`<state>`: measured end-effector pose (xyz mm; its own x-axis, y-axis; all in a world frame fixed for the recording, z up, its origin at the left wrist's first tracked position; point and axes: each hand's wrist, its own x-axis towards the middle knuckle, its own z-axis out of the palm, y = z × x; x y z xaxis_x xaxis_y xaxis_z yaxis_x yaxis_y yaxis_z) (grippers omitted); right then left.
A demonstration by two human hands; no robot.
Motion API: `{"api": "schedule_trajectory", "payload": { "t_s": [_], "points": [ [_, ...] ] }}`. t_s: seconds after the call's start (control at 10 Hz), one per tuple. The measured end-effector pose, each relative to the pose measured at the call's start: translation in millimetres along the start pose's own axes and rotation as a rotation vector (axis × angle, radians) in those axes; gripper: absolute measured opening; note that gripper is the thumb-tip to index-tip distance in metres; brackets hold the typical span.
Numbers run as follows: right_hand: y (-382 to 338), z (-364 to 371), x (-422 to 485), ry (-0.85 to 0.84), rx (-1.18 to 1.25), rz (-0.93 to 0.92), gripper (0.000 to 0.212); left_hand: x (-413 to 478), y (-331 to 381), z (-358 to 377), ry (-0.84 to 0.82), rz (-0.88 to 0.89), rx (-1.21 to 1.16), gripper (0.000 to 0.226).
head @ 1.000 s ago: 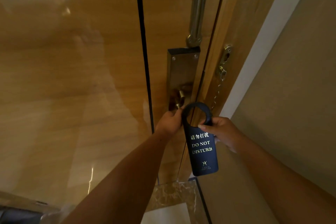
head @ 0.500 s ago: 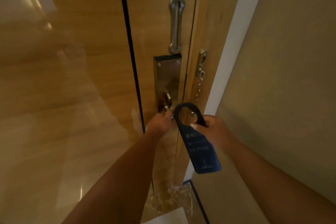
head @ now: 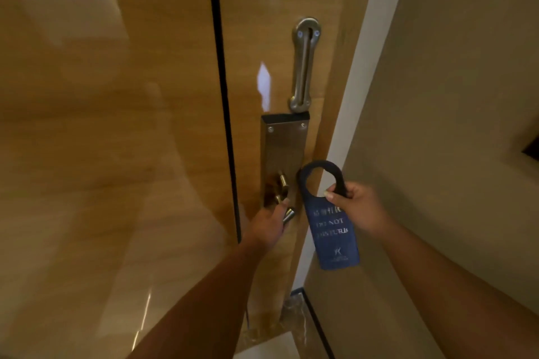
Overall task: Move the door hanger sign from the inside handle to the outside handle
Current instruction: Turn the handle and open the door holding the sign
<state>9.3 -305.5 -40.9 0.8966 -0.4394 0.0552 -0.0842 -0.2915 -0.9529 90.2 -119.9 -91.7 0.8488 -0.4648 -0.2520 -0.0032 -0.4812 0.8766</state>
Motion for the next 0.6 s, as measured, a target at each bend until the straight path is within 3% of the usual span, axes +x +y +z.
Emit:
{"api": "schedule_trajectory", "payload": {
  "t_s": [0.1,0.3,0.4,0.6],
  "points": [
    [7,-5,-22,0.004,0.040,0.051,0.011,-33,-5,7,0.016,0.001,-0.028,0.050],
    [0,-26,-69,-0.135,-0.105,0.065,0.004,-80,-17,13,-0.019,0.077,0.289,0.046],
    [-12,-34,-96,-0.211,-0.202,0.044,0.015,-108,-13,14,0.022,0.074,0.390,0.055],
    [-32,-50,-161,-0.323,-0.231,-0.066,0.013,-190,3,20,0.167,0.088,0.949,0.051]
  ]
}}
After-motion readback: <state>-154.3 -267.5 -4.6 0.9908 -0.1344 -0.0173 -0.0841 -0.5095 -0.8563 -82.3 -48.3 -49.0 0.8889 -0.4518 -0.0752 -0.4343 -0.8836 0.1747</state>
